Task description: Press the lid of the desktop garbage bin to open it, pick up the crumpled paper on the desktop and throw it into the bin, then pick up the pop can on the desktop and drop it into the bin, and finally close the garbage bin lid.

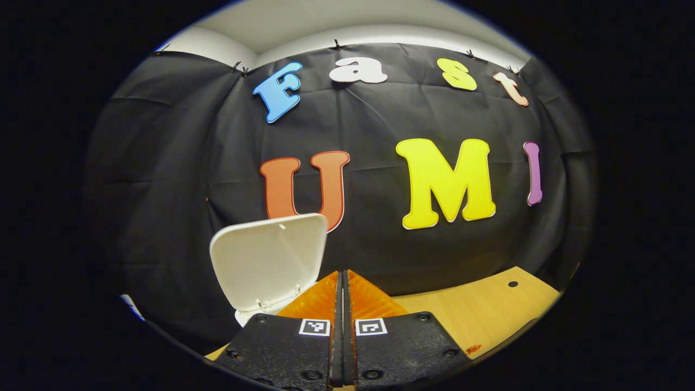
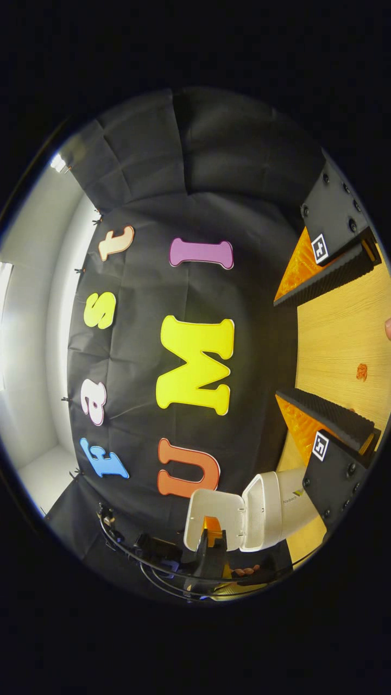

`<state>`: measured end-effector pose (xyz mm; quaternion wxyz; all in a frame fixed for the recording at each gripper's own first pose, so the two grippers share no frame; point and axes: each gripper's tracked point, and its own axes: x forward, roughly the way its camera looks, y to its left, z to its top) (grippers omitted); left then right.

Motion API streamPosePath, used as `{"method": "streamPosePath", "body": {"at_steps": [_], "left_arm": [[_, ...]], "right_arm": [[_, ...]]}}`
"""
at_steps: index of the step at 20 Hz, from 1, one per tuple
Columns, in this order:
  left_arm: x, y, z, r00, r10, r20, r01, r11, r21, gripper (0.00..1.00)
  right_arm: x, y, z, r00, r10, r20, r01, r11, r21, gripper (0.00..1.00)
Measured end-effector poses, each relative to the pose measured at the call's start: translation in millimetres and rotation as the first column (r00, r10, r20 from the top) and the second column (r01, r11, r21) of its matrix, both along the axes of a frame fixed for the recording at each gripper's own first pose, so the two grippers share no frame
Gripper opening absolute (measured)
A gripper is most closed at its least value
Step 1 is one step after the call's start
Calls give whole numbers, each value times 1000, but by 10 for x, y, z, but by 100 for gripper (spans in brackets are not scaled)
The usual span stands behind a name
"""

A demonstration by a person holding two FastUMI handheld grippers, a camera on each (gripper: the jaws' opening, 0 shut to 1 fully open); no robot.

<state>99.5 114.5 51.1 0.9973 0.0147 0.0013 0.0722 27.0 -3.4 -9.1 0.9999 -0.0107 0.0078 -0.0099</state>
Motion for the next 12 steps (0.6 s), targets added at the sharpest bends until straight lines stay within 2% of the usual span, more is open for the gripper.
{"method": "streamPosePath", "body": {"at_steps": [3, 8, 10, 12], "left_arm": [[-74, -75, 16, 1000, -21, 11, 22, 1000, -22, 5], [-203, -162, -12, 999, -39, 19, 41, 997, -64, 47], [-241, -203, -32, 999, -45, 16, 46, 996, -74, 74], [-302, -227, -42, 999, -44, 19, 46, 997, -68, 85]], "right_arm": [[-17, 29, -11, 1000, 8, -7, -8, 1000, 5, 95], [15, 43, -110, 999, 17, -34, -17, 1000, 14, 95], [53, 38, -216, 998, 21, -62, -19, 1000, 22, 95], [113, 43, -371, 994, 28, -106, -25, 999, 34, 96]]}}
